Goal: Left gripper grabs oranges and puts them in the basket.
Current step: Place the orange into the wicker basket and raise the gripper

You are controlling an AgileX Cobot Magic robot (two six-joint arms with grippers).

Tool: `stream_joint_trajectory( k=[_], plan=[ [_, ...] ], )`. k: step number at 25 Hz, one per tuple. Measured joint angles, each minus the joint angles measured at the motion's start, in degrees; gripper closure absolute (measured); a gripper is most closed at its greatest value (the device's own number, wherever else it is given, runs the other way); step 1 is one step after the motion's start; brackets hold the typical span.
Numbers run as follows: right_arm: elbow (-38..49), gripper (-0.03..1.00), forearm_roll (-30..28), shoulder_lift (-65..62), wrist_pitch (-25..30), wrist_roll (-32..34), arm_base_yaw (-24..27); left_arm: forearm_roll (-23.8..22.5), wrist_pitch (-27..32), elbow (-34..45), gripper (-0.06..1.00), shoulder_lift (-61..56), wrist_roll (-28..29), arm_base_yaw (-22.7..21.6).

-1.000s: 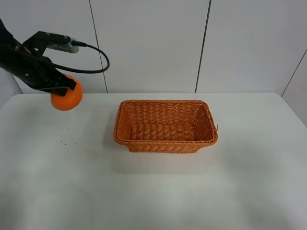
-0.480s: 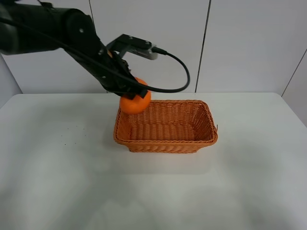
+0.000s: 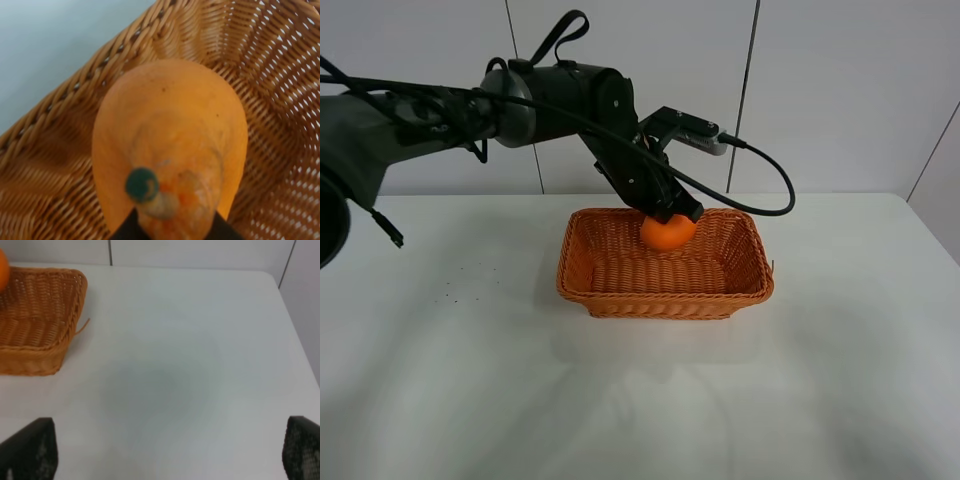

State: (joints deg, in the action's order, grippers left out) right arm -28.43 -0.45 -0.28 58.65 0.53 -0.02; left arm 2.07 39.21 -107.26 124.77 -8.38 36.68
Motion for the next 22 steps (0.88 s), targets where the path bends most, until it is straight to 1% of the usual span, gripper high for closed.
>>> stream_joint_trajectory(
  k=[3,9,14,22],
  plan=[
    [0.0,0.27,0.0,0.0,0.0,0.0,0.0,0.05,0.23,-1.27,0.82,2.38,0.14,0.04],
    [0.0,0.27,0.0,0.0,0.0,0.0,0.0,1.07,0.62,-1.33,0.82,5.66,0.14,0.04],
    [0.0,0.27,0.0,0.0,0.0,0.0,0.0,1.07,-0.66,-1.33,0.82,6.46,0.14,0.04],
    [0.0,0.27,0.0,0.0,0.0,0.0,0.0,1.02,-0.74,-1.33,0.82,7.32,0.14,0.04]
  ],
)
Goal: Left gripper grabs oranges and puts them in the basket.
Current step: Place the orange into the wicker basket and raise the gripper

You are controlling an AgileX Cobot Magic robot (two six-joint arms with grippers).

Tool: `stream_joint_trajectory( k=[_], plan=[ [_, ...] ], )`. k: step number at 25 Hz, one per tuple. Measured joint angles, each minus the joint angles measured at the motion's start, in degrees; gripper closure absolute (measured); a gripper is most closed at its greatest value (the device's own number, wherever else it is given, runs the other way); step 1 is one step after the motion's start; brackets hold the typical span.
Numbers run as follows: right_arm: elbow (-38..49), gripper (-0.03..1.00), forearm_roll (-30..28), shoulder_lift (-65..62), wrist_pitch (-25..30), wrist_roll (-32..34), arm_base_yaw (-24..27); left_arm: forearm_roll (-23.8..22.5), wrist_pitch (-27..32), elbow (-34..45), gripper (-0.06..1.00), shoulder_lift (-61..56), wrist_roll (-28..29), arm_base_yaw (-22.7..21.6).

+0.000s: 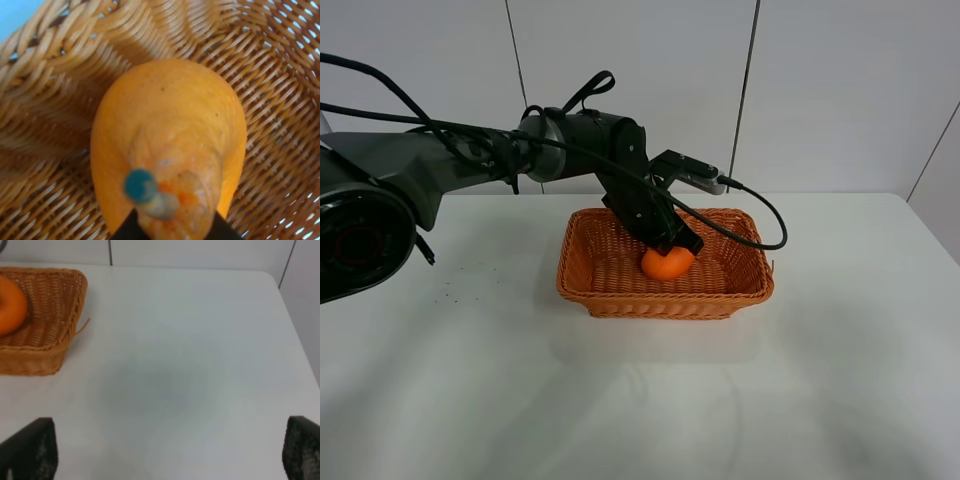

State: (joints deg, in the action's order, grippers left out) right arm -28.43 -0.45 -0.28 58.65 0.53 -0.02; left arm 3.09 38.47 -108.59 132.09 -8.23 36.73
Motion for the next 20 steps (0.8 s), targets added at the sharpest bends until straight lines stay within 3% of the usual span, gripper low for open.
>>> stream_joint_trajectory(
  k=[6,16,18,20],
  plan=[
    [0.0,0.27,0.0,0.0,0.0,0.0,0.0,-1.91,2.83,0.0,0.82,1.45,0.05,-0.06],
    [0.0,0.27,0.0,0.0,0.0,0.0,0.0,-2.54,2.56,-0.27,0.82,1.68,0.19,-0.06],
    [0.0,0.27,0.0,0.0,0.0,0.0,0.0,-2.56,2.62,-0.27,0.77,1.68,0.19,-0.06],
    [0.0,0.27,0.0,0.0,0.0,0.0,0.0,-2.61,2.73,-0.27,0.63,1.68,0.19,-0.06]
  ],
)
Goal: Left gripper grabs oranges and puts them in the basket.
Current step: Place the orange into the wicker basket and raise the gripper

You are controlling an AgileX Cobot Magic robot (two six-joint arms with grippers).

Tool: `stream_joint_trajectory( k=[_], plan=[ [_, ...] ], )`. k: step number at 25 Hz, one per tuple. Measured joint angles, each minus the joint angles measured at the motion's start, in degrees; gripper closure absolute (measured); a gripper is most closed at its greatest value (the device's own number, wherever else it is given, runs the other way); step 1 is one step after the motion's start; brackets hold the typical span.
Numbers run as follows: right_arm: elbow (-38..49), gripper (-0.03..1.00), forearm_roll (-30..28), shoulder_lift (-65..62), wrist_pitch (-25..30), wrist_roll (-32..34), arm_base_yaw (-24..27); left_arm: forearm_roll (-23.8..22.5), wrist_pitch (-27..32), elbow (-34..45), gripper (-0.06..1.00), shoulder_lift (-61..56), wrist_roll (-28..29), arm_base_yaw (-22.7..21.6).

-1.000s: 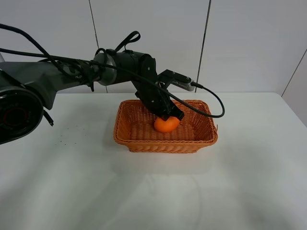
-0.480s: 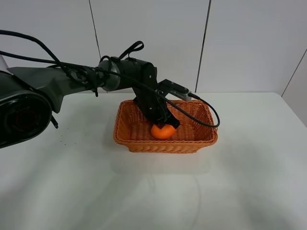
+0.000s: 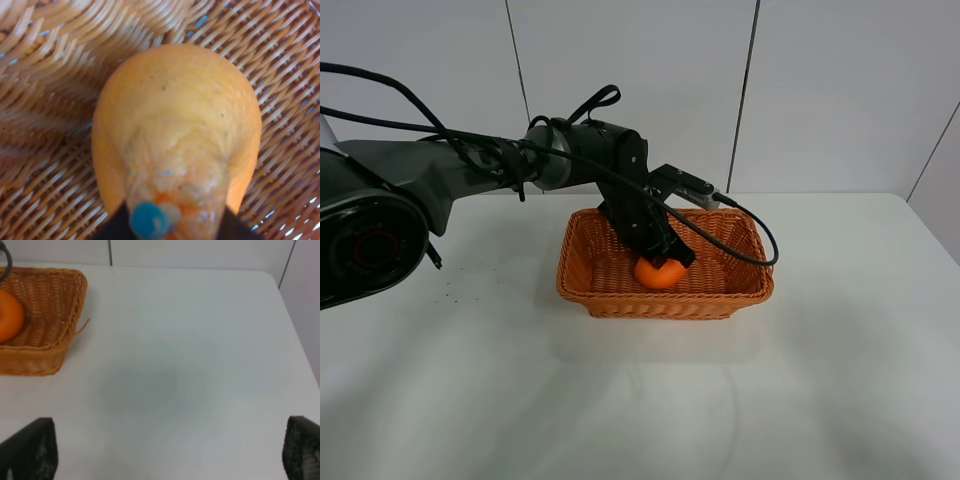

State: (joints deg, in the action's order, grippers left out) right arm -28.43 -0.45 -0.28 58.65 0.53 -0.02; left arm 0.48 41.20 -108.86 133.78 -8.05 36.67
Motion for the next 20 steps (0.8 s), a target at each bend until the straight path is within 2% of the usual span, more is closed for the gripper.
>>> stream_joint_trajectory(
  k=[5,9,20],
  plan=[
    [0.0,0.27,0.0,0.0,0.0,0.0,0.0,-1.12,0.66,-0.56,0.18,-0.47,0.0,0.0],
    [0.0,0.27,0.0,0.0,0.0,0.0,0.0,-1.12,2.33,-2.96,0.13,-0.57,0.0,0.0],
    [0.0,0.27,0.0,0.0,0.0,0.0,0.0,-1.6,6.68,-6.36,0.12,-4.46,1.71,0.0]
  ],
)
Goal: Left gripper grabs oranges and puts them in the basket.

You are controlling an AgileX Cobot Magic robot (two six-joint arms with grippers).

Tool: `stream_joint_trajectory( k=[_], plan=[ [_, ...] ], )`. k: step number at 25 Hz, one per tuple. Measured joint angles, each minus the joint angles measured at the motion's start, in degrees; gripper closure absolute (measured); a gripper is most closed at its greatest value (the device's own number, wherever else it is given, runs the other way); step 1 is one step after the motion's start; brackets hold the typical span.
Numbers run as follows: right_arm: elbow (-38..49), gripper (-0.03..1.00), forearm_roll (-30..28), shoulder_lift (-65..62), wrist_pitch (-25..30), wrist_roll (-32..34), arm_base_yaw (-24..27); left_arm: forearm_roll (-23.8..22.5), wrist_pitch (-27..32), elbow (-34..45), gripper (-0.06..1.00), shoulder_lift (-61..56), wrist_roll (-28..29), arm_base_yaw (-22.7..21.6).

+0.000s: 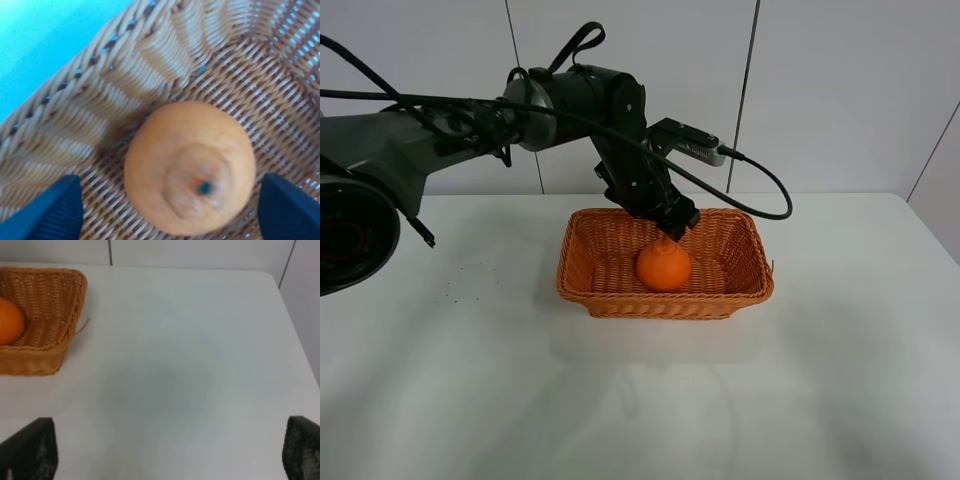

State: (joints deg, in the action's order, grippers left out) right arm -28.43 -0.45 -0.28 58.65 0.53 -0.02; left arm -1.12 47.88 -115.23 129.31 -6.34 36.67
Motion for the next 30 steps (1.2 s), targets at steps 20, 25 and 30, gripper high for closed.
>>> stream_joint_trajectory(
  k=[20,25,30],
  plan=[
    [0.0,0.27,0.0,0.0,0.0,0.0,0.0,-11.32,6.64,-0.3,0.12,-10.93,6.34,-7.45],
    [0.0,0.27,0.0,0.0,0.0,0.0,0.0,-11.32,7.23,-0.3,0.12,-15.54,6.34,-17.38],
    [0.0,0.27,0.0,0.0,0.0,0.0,0.0,-11.37,7.56,-0.3,0.12,-18.9,5.85,-29.22]
  ],
)
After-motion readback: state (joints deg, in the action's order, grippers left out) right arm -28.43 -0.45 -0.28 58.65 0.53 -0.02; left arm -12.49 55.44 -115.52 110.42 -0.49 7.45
